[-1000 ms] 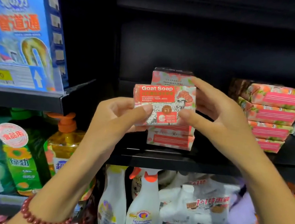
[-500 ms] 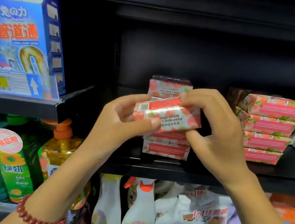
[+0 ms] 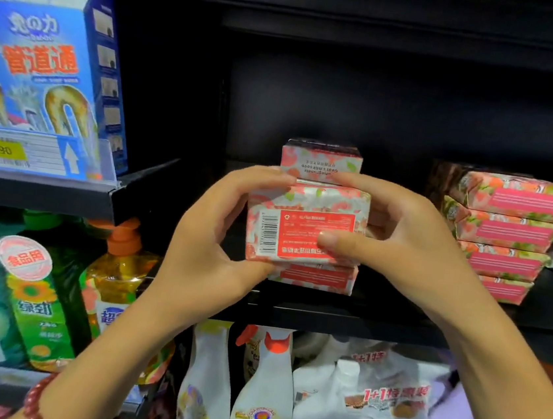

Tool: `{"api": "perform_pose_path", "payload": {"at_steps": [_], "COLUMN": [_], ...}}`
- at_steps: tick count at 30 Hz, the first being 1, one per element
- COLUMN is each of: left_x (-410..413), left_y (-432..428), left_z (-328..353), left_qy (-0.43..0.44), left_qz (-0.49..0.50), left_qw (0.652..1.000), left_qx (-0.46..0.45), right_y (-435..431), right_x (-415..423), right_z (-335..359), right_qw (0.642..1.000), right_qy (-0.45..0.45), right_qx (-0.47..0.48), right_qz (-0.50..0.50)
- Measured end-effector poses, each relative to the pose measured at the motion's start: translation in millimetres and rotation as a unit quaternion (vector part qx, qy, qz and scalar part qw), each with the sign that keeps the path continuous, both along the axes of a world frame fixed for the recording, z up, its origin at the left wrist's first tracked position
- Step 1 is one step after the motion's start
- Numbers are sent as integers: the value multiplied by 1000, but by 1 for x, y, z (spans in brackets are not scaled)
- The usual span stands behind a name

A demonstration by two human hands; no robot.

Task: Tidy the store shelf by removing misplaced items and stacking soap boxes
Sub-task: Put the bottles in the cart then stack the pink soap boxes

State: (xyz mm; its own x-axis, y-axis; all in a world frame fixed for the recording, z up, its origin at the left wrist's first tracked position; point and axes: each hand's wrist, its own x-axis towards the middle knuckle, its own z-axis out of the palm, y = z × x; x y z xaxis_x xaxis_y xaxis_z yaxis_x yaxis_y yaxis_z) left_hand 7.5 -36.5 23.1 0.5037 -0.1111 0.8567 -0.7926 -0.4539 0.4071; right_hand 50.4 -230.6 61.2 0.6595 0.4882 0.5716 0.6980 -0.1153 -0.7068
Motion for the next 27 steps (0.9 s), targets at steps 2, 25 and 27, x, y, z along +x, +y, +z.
{"api": "perform_pose_path", "payload": {"at_steps": [2,25,27], "left_x": [0,-33,-31], "left_y": [1,47,46], "left_z": [-1,-38,-42], "left_qy": [7,187,213], "left_qz": [19,147,176], "left_qw": [1000,962,956], "left_qx": [-1,-137,-103], "right_y": [4,15,15], "right_x": [-2,28,32], "right_z": [-1,-52,-57], "right_qw": [999,940,934], "right_qy": [-26,-252,-252], "right_qx": [25,-132,-152], "right_qz": [-4,-187,-204]}}
